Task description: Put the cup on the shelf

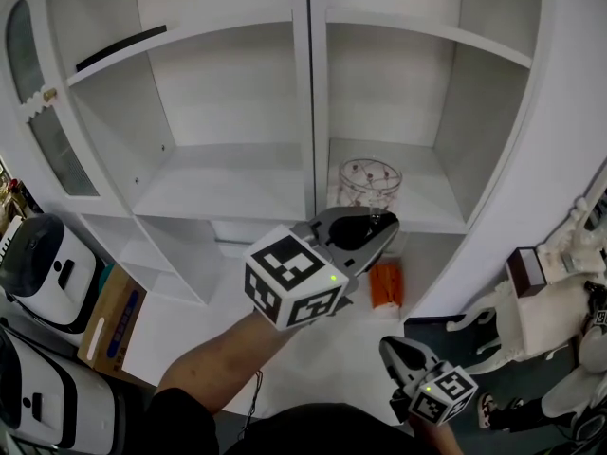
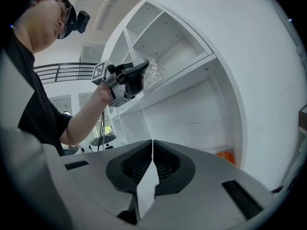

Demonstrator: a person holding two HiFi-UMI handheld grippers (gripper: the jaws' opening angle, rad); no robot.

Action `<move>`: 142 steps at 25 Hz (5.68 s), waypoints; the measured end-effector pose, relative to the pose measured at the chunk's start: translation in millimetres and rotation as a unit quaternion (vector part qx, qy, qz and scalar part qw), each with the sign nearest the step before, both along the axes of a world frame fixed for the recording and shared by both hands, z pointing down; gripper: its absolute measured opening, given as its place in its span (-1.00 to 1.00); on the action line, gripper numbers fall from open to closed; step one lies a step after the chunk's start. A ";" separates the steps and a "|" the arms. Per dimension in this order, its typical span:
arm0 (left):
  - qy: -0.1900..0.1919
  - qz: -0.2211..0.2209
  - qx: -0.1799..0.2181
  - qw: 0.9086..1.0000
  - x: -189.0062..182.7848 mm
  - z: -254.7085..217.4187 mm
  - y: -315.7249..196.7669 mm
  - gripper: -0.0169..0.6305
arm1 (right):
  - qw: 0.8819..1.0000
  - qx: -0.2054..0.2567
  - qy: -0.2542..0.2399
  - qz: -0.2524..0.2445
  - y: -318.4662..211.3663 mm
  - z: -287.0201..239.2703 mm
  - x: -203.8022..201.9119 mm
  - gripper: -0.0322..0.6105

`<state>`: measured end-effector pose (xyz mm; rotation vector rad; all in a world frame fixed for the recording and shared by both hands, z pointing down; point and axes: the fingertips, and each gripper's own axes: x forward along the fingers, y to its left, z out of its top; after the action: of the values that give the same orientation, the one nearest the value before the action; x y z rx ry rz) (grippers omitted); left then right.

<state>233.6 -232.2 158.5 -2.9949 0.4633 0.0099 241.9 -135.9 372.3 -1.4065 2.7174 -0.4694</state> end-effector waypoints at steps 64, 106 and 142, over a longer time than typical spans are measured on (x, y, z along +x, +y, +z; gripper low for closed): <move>-0.017 -0.154 0.040 0.987 6.6 14.9 -31.9 -0.82 | 0.998 -0.041 -0.036 -0.028 5.2 16.0 -1.1 -0.85; -0.054 -0.207 -0.156 0.964 -147.5 250.3 108.4 -0.85 | 0.999 0.039 -0.016 -0.033 18.3 1.8 -49.5 -0.85; -0.021 -0.221 -0.146 0.964 -167.7 228.6 92.1 -0.87 | 0.997 0.071 -0.012 -0.041 23.7 -8.1 -74.1 -0.85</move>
<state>65.9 -140.1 387.1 -3.0797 1.2135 -0.1730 167.7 -112.3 364.2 -1.2513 2.7364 -0.2896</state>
